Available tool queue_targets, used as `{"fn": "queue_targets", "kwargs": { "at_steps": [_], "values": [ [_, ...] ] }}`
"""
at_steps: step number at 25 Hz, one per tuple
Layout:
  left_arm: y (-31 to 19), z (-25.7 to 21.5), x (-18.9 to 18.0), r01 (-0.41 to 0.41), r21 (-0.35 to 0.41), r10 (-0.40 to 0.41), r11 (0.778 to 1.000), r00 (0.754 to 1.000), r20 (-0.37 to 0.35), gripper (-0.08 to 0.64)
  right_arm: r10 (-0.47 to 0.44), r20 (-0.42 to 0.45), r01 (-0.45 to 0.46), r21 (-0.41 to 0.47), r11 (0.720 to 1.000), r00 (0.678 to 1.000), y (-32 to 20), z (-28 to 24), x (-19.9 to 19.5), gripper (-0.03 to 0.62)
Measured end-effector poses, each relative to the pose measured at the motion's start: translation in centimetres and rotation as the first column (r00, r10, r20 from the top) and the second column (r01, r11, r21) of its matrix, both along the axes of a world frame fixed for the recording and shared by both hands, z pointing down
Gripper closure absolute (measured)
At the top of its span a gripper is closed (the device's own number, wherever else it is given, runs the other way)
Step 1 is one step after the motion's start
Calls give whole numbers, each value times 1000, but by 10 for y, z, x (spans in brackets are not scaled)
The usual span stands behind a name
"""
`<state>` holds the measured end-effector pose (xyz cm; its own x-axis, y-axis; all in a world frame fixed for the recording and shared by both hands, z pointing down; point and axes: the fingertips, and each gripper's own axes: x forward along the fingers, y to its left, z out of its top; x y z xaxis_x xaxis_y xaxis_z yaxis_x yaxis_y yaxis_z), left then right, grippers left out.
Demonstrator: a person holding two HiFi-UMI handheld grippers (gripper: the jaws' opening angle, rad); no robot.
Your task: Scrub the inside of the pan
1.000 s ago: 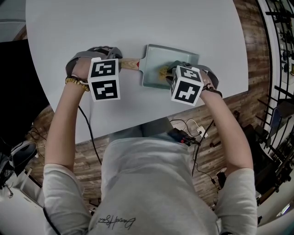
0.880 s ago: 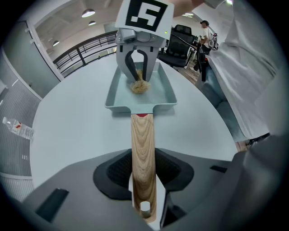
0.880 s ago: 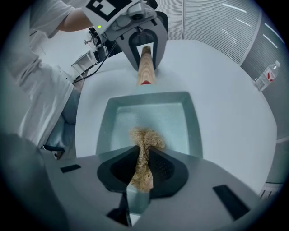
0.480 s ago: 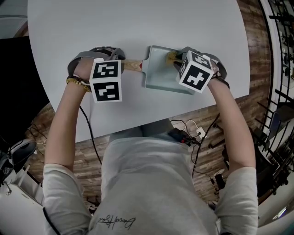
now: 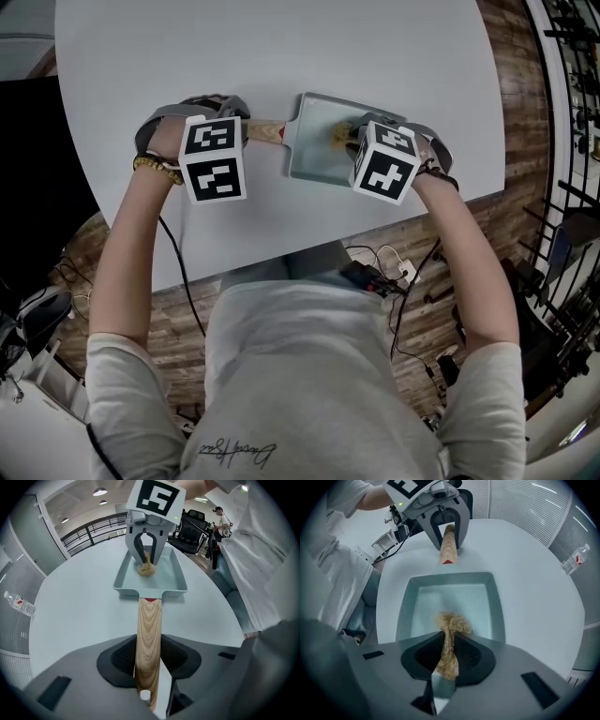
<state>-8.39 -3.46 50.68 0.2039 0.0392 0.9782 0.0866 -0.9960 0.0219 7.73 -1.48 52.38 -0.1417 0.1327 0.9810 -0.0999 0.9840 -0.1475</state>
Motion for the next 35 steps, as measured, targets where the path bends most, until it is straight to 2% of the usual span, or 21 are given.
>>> {"fn": "queue_targets", "kwargs": {
  "at_steps": [11, 17, 20, 24, 28, 35],
  "values": [
    [-4, 2, -4, 2, 13, -2, 1000, 1000, 13, 419, -32, 10, 33, -115, 993, 999, 54, -2, -3, 517],
    [-5, 5, -2, -7, 15, 7, 1000, 1000, 19, 419, -58, 0, 58, -124, 991, 998, 60, 1, 1, 520],
    [-2, 4, -2, -13, 5, 12, 1000, 1000, 16, 419, -62, 1, 61, -105, 993, 998, 56, 0, 4, 518],
    [-1, 2, -2, -31, 4, 31, 1000, 999, 23, 420, -21, -1, 21, -43, 999, 1000, 30, 1, 14, 517],
    [-1, 4, 1, -51, 2, 51, 999, 998, 30, 420, -20, -38, 20, 6, 1000, 999, -1, 4, 27, 517],
    [5, 3, -2, -46, -1, 46, 999, 999, 24, 420, -2, -61, 5, 58, 998, 998, -34, 5, 28, 515]
  ]
}}
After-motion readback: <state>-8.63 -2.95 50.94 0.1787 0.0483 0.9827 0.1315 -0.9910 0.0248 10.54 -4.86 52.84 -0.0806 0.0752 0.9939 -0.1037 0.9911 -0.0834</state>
